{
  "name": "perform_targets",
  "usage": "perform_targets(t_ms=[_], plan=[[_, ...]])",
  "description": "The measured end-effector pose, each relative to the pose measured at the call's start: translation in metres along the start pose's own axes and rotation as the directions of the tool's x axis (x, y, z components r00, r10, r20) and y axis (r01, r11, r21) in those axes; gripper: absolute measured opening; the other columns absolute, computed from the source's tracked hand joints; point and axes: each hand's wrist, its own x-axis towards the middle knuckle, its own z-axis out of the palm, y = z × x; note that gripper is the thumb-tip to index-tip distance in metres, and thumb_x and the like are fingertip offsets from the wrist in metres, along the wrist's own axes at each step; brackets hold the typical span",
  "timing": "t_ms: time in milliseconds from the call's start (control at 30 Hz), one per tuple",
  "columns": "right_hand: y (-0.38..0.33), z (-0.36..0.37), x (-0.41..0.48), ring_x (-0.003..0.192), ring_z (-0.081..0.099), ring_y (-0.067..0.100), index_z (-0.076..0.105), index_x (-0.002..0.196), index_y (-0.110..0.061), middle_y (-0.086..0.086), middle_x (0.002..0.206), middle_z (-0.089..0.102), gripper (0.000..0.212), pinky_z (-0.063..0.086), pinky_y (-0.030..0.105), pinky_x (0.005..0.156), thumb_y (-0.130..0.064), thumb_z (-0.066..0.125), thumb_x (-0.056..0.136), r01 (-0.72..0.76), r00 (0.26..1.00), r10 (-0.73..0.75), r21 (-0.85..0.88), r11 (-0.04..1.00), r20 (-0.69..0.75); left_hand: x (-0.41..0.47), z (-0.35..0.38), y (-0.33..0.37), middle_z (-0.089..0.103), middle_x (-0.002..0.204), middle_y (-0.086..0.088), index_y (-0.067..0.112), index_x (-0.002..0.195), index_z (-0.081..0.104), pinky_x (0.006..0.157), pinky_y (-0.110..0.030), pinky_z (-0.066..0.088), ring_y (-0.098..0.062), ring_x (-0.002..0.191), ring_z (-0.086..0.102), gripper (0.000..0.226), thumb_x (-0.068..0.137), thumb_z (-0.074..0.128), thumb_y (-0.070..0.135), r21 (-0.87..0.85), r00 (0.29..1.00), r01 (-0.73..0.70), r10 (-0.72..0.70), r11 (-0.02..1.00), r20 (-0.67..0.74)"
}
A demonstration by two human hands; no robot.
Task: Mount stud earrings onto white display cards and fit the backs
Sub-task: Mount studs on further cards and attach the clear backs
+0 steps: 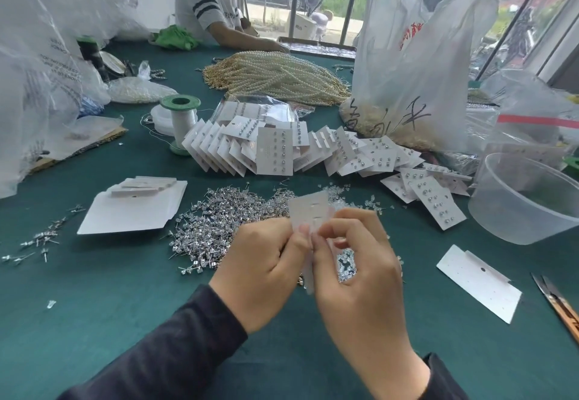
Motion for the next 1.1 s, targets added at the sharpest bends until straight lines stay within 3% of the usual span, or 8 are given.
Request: perform_targets(t_ms=[100, 167, 233, 333, 600, 867, 967, 1100], plan=[[0.003, -0.009, 0.008, 0.088, 0.052, 0.008, 0.059, 0.089, -0.009, -0.002, 0.09, 0.055, 0.01, 0.039, 0.014, 0.079, -0.012, 0.052, 0.082, 0.056, 0.996, -0.061, -0.074, 0.996, -0.071, 0.004, -0.004, -0.009, 0.025, 0.04, 0.012, 0.024, 0.045, 0.026, 0.041, -0.015, 0.023, -0.01, 0.043, 0.038, 0.05, 0.091, 0.045, 0.023, 0.076, 0.991, 0.107, -0.1, 0.991, -0.085], [0.012, -0.019, 0.017, 0.086, 0.055, 0.016, 0.06, 0.091, -0.011, -0.002, 0.088, 0.057, 0.012, 0.04, 0.019, 0.079, -0.006, 0.056, 0.08, -0.003, 0.996, -0.011, -0.166, 0.986, -0.085, 0.007, -0.009, -0.016, 0.026, 0.039, 0.007, 0.02, 0.043, 0.028, 0.04, -0.018, 0.024, -0.012, 0.042, 0.037, 0.054, 0.093, 0.047, 0.021, 0.077, 0.98, 0.167, -0.158, 0.983, -0.12], [0.023, -0.026, 0.024, 0.09, 0.055, 0.018, 0.065, 0.09, -0.014, -0.002, 0.088, 0.059, 0.015, 0.041, 0.024, 0.084, -0.003, 0.061, 0.08, -0.116, 0.986, 0.144, -0.278, 0.954, 0.08, 0.009, -0.014, -0.019, 0.024, 0.038, 0.007, 0.019, 0.041, 0.028, 0.039, -0.02, 0.022, -0.013, 0.038, 0.033, 0.055, 0.093, 0.047, 0.024, 0.068, 0.967, 0.207, -0.194, 0.976, -0.163], [0.033, -0.027, 0.021, 0.101, 0.05, 0.013, 0.068, 0.089, -0.021, -0.006, 0.096, 0.059, 0.012, 0.037, 0.032, 0.093, -0.013, 0.062, 0.083, -0.165, 0.88, 0.325, -0.417, 0.894, 0.347, 0.012, -0.018, -0.02, 0.022, 0.038, 0.007, 0.019, 0.04, 0.026, 0.039, -0.019, 0.019, -0.013, 0.035, 0.028, 0.056, 0.091, 0.048, 0.02, 0.068, 0.951, 0.251, -0.233, 0.966, -0.201], [0.038, -0.017, 0.017, 0.091, 0.053, 0.015, 0.071, 0.084, -0.02, -0.003, 0.087, 0.063, 0.009, 0.04, 0.036, 0.089, -0.017, 0.062, 0.083, -0.16, 0.853, 0.344, -0.431, 0.888, 0.392, 0.012, -0.018, -0.016, 0.027, 0.039, 0.001, 0.015, 0.041, 0.03, 0.044, -0.029, 0.025, -0.012, 0.038, 0.024, 0.055, 0.092, 0.049, 0.024, 0.076, 0.948, 0.265, -0.245, 0.961, -0.202], [0.043, -0.009, 0.017, 0.07, 0.043, 0.006, 0.063, 0.074, -0.019, -0.009, 0.075, 0.056, 0.009, 0.026, 0.023, 0.062, -0.025, 0.066, 0.081, -0.166, 0.882, 0.328, -0.428, 0.888, 0.339, 0.012, -0.019, -0.017, 0.036, 0.048, -0.011, -0.004, 0.049, 0.041, 0.05, -0.036, 0.032, -0.021, 0.046, 0.031, 0.05, 0.092, 0.048, 0.021, -0.009, 0.917, 0.355, -0.35, 0.935, -0.191], [0.046, -0.009, 0.018, 0.063, 0.042, 0.002, 0.059, 0.071, -0.019, -0.01, 0.071, 0.053, 0.011, 0.028, 0.017, 0.056, -0.02, 0.065, 0.08, -0.169, 0.887, 0.318, -0.407, 0.898, 0.334, 0.013, -0.019, -0.016, 0.039, 0.05, -0.014, -0.011, 0.053, 0.043, 0.051, -0.039, 0.036, -0.022, 0.048, 0.034, 0.052, 0.091, 0.047, 0.024, -0.006, 0.909, 0.378, -0.372, 0.926, -0.189], [0.047, -0.008, 0.018, 0.069, 0.047, -0.003, 0.066, 0.086, -0.019, -0.007, 0.078, 0.057, 0.009, 0.033, 0.007, 0.064, -0.013, 0.064, 0.08, -0.162, 0.908, 0.279, -0.352, 0.922, 0.313, 0.013, -0.019, -0.017, 0.041, 0.052, -0.015, -0.008, 0.053, 0.044, 0.053, -0.04, 0.039, -0.024, 0.05, 0.038, 0.05, 0.092, 0.046, 0.024, -0.031, 0.893, 0.405, -0.402, 0.914, -0.205]])
